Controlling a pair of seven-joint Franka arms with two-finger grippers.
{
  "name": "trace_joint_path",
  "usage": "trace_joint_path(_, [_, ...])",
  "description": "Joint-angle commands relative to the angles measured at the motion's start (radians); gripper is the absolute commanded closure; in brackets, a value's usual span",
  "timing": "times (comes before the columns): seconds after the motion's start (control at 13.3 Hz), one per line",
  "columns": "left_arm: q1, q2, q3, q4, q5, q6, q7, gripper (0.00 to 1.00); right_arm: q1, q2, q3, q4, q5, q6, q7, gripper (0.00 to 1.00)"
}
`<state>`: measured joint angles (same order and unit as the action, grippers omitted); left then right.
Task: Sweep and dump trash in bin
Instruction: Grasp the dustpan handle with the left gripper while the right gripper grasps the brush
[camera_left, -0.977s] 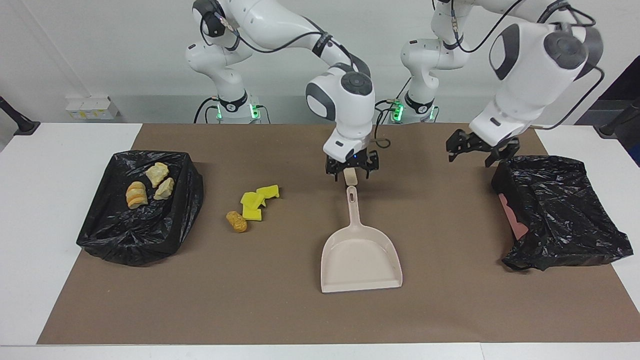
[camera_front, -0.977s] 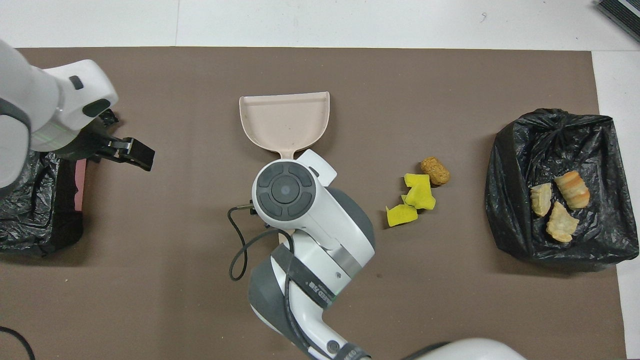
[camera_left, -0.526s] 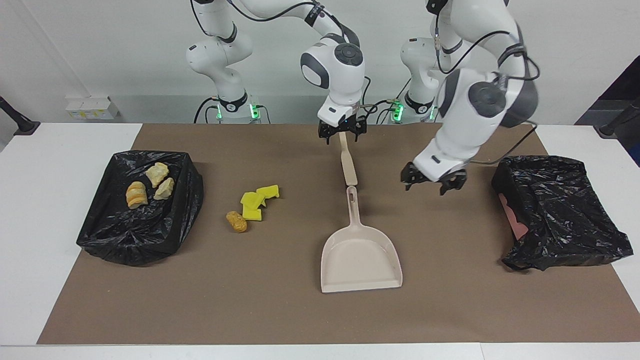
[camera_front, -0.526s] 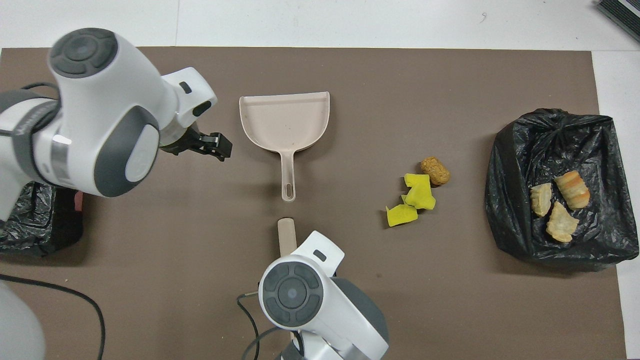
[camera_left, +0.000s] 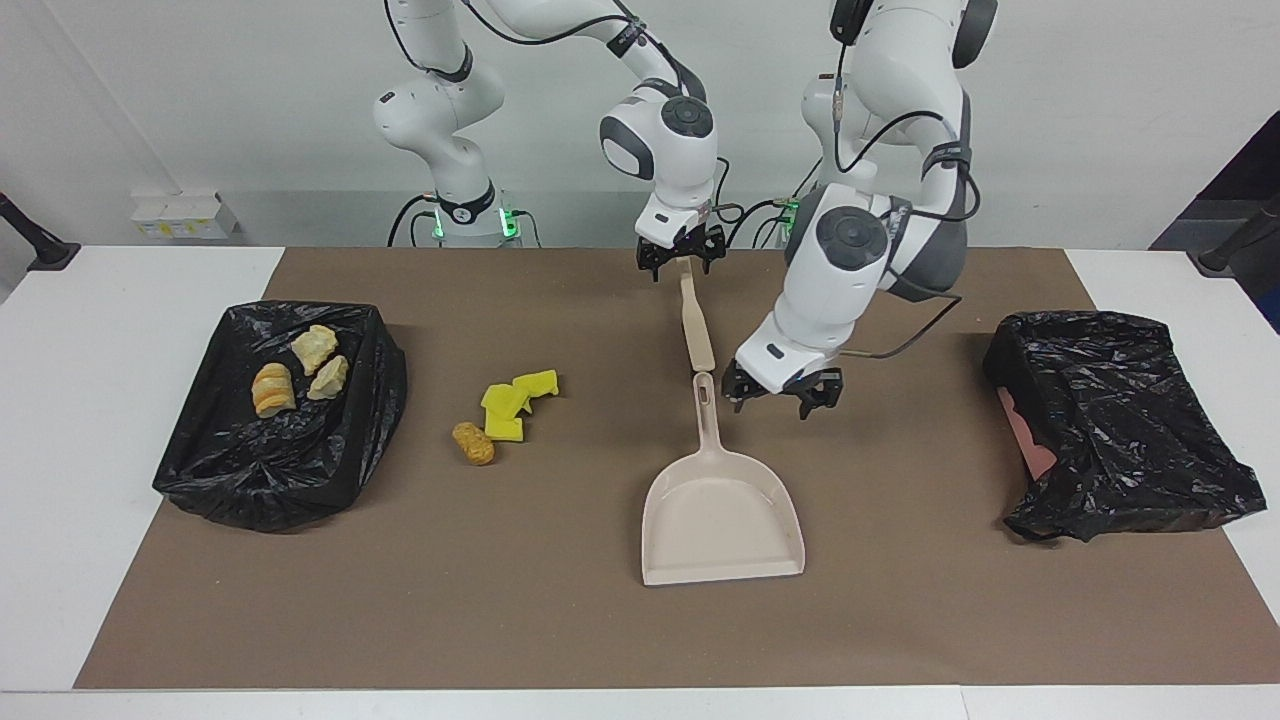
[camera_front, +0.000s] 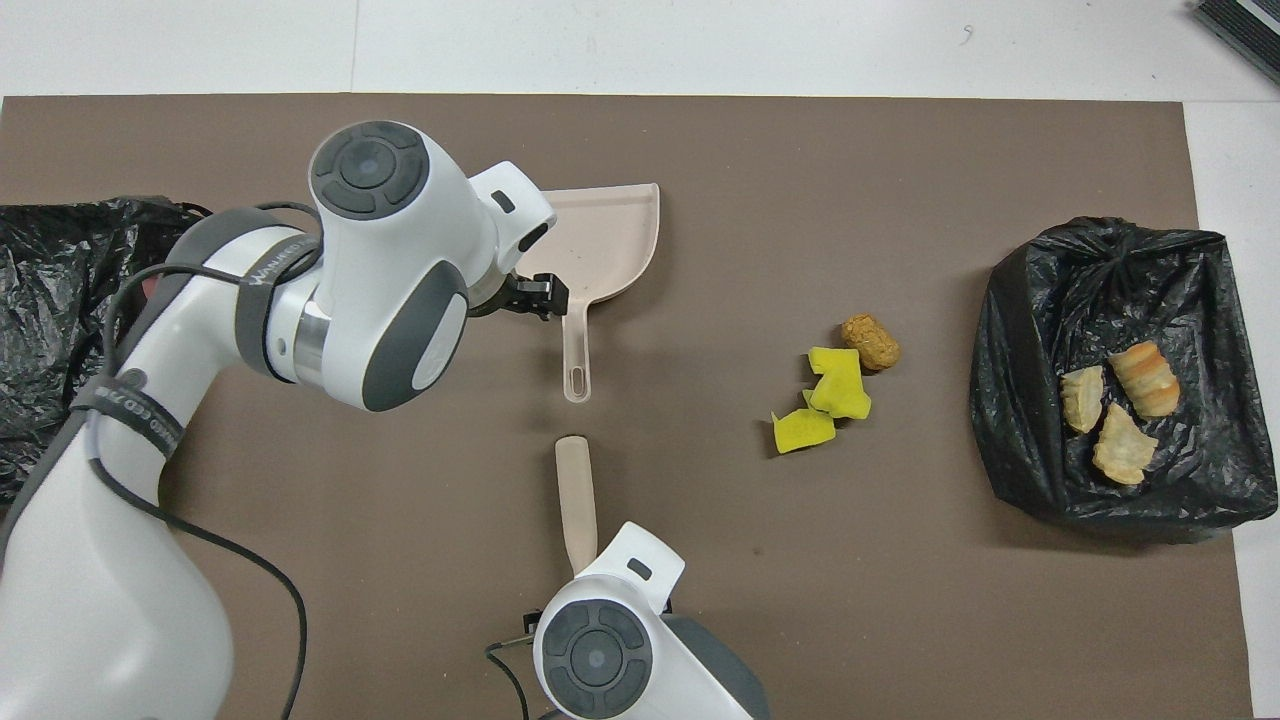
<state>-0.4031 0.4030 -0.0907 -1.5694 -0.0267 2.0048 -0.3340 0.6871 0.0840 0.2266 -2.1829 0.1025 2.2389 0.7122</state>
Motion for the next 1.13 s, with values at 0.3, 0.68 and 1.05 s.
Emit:
trace_joint_path(0.3, [-0.109, 0.063, 0.016, -0.030, 0.002, 0.081, -0.146, 0.16, 0.011, 0.013, 0.000, -0.017, 0.028, 0.036, -0.016, 0.55])
trace_joint_path(0.68, [-0.100, 0.062, 0.016, -0.026, 0.004, 0.077, -0.142, 1.00, 0.009, 0.028, 0.000, 0.008, 0.028, 0.015, -0.023, 1.00])
trace_joint_path(1.05, [-0.053, 0.024, 0.017, -0.024, 0.008, 0.061, -0.009, 1.00, -0.009, -0.018, -0.007, 0.038, 0.008, -0.103, -0.076, 1.00])
